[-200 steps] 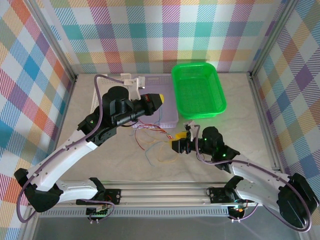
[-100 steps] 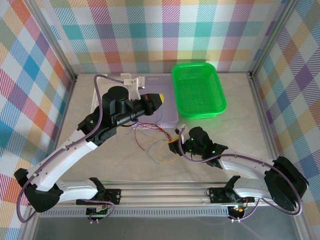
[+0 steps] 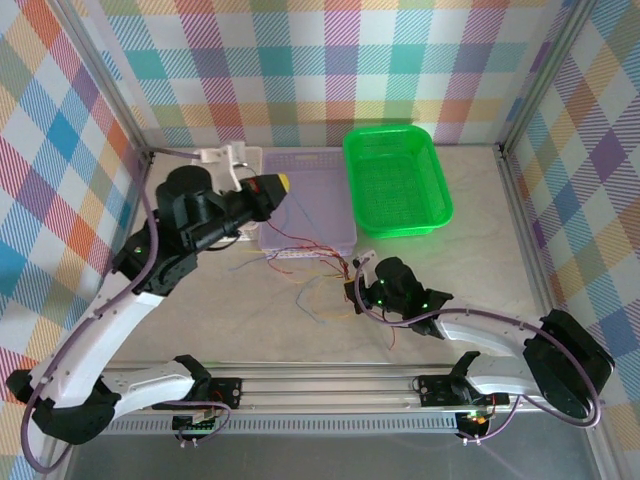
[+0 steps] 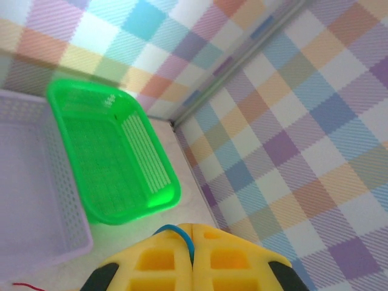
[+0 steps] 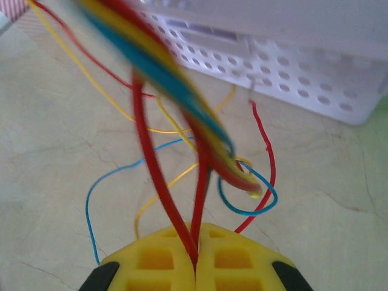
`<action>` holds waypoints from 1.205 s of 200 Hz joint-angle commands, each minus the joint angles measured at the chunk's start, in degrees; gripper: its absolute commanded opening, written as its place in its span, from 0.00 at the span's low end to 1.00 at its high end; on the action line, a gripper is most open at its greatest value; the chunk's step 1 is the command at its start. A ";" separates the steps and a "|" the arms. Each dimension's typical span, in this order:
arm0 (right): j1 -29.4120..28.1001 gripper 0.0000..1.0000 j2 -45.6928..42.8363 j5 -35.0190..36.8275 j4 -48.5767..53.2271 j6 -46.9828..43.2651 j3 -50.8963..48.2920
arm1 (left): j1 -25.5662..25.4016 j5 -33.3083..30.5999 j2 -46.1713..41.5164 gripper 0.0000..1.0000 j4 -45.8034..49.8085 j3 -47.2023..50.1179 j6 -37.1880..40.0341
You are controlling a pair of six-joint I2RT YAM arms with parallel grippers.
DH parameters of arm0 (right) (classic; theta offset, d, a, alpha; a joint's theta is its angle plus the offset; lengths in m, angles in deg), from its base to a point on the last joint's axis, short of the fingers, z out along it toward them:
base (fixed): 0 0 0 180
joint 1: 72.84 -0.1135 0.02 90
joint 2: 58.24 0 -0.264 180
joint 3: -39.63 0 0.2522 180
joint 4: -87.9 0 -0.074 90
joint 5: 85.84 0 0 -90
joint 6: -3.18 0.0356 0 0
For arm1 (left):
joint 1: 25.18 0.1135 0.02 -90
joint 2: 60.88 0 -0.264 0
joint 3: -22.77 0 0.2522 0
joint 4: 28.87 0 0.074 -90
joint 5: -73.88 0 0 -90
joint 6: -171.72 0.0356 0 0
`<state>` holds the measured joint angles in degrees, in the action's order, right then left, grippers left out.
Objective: Untangle the cables
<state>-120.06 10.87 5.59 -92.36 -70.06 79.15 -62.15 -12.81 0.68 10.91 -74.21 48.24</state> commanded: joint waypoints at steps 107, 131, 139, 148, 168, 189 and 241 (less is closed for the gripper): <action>6.75 0.00 3.21 0.32 11.04 9.08 -3.79 | 8.32 -10.34 -2.28 0.00 6.33 -22.11 15.10; 6.81 0.00 2.63 -2.05 9.65 8.66 -3.79 | 8.32 -11.56 -1.24 0.00 6.59 -24.81 16.75; 6.79 0.00 2.18 -2.59 9.52 8.48 -3.79 | 8.32 -12.09 -0.97 0.00 6.43 -25.05 17.11; 6.80 0.00 1.55 -3.30 9.37 7.92 -3.70 | 8.36 -12.68 -0.77 0.00 6.14 -25.11 17.62; 6.79 0.00 -0.27 -4.57 9.77 7.14 -3.52 | 8.32 -13.53 -0.36 0.00 5.91 -25.29 18.64; 6.79 0.00 -3.03 -5.26 10.73 6.55 -3.60 | 8.32 -14.76 -0.06 0.00 5.49 -25.15 19.79; 6.79 0.00 -12.41 -4.96 14.84 5.90 -3.28 | 8.32 -17.52 1.34 0.00 3.34 -23.75 23.12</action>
<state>-113.35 2.41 0.98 -80.47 -62.65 76.07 -54.55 -27.89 1.56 17.53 -98.47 68.15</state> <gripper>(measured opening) 0.060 0.047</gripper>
